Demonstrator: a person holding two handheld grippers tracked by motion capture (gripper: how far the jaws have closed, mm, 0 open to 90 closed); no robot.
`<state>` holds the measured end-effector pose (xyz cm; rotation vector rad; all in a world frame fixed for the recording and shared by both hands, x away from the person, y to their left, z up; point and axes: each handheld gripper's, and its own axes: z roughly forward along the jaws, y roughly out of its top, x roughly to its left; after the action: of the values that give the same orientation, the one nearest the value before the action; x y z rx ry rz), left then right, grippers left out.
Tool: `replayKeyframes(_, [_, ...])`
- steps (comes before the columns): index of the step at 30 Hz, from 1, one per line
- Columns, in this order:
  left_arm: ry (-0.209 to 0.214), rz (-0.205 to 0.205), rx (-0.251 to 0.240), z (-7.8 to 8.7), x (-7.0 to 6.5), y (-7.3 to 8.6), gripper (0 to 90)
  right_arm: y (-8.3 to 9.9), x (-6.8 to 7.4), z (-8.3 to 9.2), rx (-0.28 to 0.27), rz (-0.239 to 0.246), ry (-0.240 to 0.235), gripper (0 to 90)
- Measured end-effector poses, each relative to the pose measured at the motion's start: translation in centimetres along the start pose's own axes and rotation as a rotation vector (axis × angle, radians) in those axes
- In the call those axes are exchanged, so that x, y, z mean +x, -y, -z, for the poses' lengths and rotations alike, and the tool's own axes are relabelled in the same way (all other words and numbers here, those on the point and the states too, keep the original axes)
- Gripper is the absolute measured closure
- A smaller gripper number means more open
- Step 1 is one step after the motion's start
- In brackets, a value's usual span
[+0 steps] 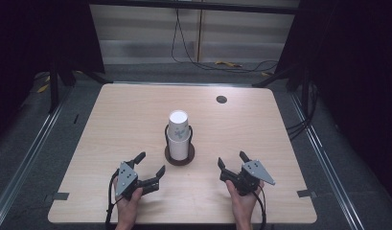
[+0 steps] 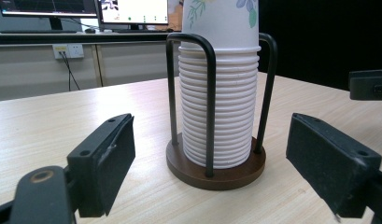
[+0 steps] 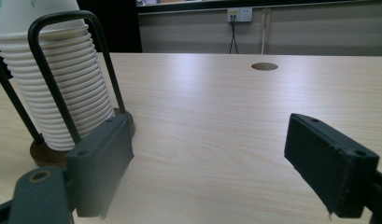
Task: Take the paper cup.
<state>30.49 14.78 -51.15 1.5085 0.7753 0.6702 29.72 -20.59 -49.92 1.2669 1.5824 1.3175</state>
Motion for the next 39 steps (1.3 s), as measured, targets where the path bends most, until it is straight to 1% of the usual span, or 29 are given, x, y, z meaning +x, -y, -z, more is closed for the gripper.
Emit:
replayKeyframes(1, [0.0,0.0,0.0,0.0,0.0,0.0,15.7,0.0,0.0,0.0,0.0,0.0,0.0,14.5])
replayKeyframes(2, [0.012,-0.005,0.002,0.0,0.1,0.0,15.7,0.0,0.1,-0.1,0.007,0.015,-0.013,14.5])
replayKeyframes(5, [0.014,-0.005,0.002,0.0,0.1,0.0,15.9,0.0,0.3,-0.2,0.014,0.022,-0.016,14.3])
replayKeyframes(7, [0.01,-0.007,0.0,0.0,0.0,0.0,15.9,-0.1,0.5,-0.3,0.018,0.029,-0.043,14.3])
replayKeyframes(13, [0.021,-0.01,0.0,0.0,0.0,0.0,16.5,-0.3,0.8,-0.3,0.011,0.025,-0.078,15.9])
replayKeyframes(17, [0.017,-0.007,-0.001,0.0,0.0,0.0,16.8,-0.7,0.9,-0.4,0.015,0.02,-0.091,16.2])
replayKeyframes(18, [0.016,-0.006,0.002,0.0,0.1,0.0,17.2,-1.0,1.1,-0.4,0.014,0.025,-0.113,16.4])
replayKeyframes(20, [0.016,-0.006,0.003,0.0,0.1,0.0,17.4,-1.2,1.3,-0.5,0.017,0.042,-0.13,17.9])
replayKeyframes(23, [0.018,-0.006,0.001,0.0,0.0,0.0,17.4,-1.3,1.5,-0.7,0.015,0.046,-0.142,18.6])
replayKeyframes(24, [0.019,-0.007,0.001,0.0,0.0,0.0,17.5,-1.4,1.6,-0.7,0.018,0.039,-0.16,18.9])
replayKeyframes(26, [0.02,-0.006,0.001,0.0,0.0,0.0,17.4,-1.6,1.7,-0.8,0.023,0.034,-0.175,19.5])
replayKeyframes(27, [0.02,-0.006,0.001,0.0,0.0,0.0,17.5,-1.6,1.7,-0.8,0.023,0.034,-0.175,19.5])
replayKeyframes(28, [0.021,-0.007,0.001,0.0,0.0,0.0,17.5,-1.8,1.7,-0.9,0.024,0.028,-0.193,19.6])
replayKeyframes(29, [0.021,-0.007,0.001,0.0,0.0,0.0,17.5,-1.8,1.7,-0.9,0.024,0.028,-0.193,19.6])
replayKeyframes(30, [0.021,-0.006,0.001,0.0,0.0,0.0,17.5,-2.0,1.8,-1.0,0.022,0.027,-0.209,19.4])
replayKeyframes(31, [0.021,-0.006,0.001,0.0,0.0,0.0,17.5,-2.0,1.8,-1.0,0.022,0.027,-0.209,19.4])
replayKeyframes(34, [0.021,-0.007,0.002,0.0,0.0,0.0,17.4,-2.7,2.0,-1.2,0.017,0.03,-0.244,18.3])
replayKeyframes(37, [0.021,-0.008,0.002,0.0,0.0,0.0,17.4,-3.1,2.1,-1.2,0.019,0.031,-0.254,17.8])
replayKeyframes(38, [0.021,-0.005,0.002,0.0,0.0,0.0,17.4,-3.4,2.2,-1.3,0.019,0.029,-0.279,17.6])
replayKeyframes(39, [0.021,-0.005,0.002,0.0,0.0,0.0,17.4,-3.4,2.2,-1.3,0.019,0.029,-0.279,17.6])
